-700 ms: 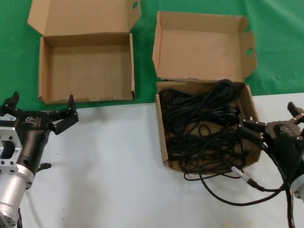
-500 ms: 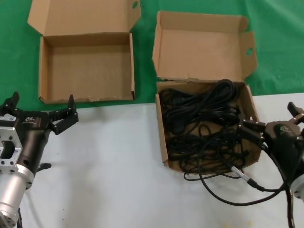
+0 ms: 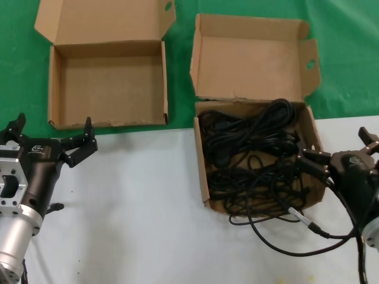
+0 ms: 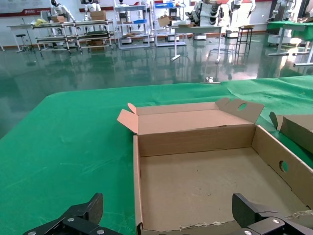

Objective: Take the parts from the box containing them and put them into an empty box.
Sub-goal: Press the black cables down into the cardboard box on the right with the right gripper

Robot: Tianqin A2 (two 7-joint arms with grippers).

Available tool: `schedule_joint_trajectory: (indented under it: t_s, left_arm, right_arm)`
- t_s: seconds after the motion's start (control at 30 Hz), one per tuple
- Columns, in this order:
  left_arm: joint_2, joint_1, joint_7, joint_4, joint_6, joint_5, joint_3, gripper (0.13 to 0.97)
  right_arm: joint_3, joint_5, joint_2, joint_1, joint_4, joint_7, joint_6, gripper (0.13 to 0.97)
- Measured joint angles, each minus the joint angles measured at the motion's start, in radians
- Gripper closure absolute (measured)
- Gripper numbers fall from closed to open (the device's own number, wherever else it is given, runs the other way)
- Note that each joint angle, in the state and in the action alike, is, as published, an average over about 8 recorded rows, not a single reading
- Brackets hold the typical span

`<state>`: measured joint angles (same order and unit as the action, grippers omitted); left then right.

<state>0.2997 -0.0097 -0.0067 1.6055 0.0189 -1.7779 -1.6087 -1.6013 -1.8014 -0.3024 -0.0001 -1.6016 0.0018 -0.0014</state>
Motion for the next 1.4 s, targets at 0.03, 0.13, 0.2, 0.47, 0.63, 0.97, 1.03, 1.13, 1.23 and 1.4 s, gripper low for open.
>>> schedule_joint_trajectory:
  t_s: [0.03, 0.13, 0.2, 0.47, 0.63, 0.97, 1.03, 1.13, 1.23, 1.4]
  left_arm:
    - [0.000, 0.000, 0.000, 0.000, 0.000, 0.000, 0.000, 0.159]
    - [0.000, 0.000, 0.000, 0.000, 0.000, 0.000, 0.000, 0.182]
    - [0.000, 0.000, 0.000, 0.000, 0.000, 0.000, 0.000, 0.205]
    - [0.000, 0.000, 0.000, 0.000, 0.000, 0.000, 0.000, 0.252]
    - [0.000, 0.000, 0.000, 0.000, 0.000, 0.000, 0.000, 0.351]
    - [0.000, 0.000, 0.000, 0.000, 0.000, 0.000, 0.000, 0.571]
    - [0.000, 0.000, 0.000, 0.000, 0.000, 0.000, 0.000, 0.624]
    - [0.000, 0.000, 0.000, 0.000, 0.000, 0.000, 0.000, 0.668]
    - [0.000, 0.000, 0.000, 0.000, 0.000, 0.000, 0.000, 0.733]
    - [0.000, 0.000, 0.000, 0.000, 0.000, 0.000, 0.000, 0.812]
  right_arm:
    - [0.000, -0.002, -0.002, -0.001, -0.002, 0.002, -0.001, 0.129]
    - [-0.001, -0.007, -0.014, -0.009, -0.020, 0.007, -0.013, 0.129]
    - [0.000, -0.011, -0.030, -0.018, -0.043, 0.009, -0.030, 0.129]
    - [0.035, -0.022, -0.140, -0.046, -0.147, -0.092, -0.216, 0.129]
    - [0.040, -0.022, -0.241, -0.023, -0.161, -0.242, -0.393, 0.129]
    - [-0.087, 0.058, -0.425, 0.191, -0.094, -0.629, -0.726, 0.129]
    - [-0.129, 0.092, -0.442, 0.259, -0.074, -0.696, -0.775, 0.129]
    - [-0.195, 0.148, -0.455, 0.362, -0.044, -0.771, -0.836, 0.129]
    - [-0.255, 0.205, -0.458, 0.458, -0.011, -0.812, -0.885, 0.129]
    - [-0.340, 0.293, -0.446, 0.588, 0.045, -0.821, -0.942, 0.143]
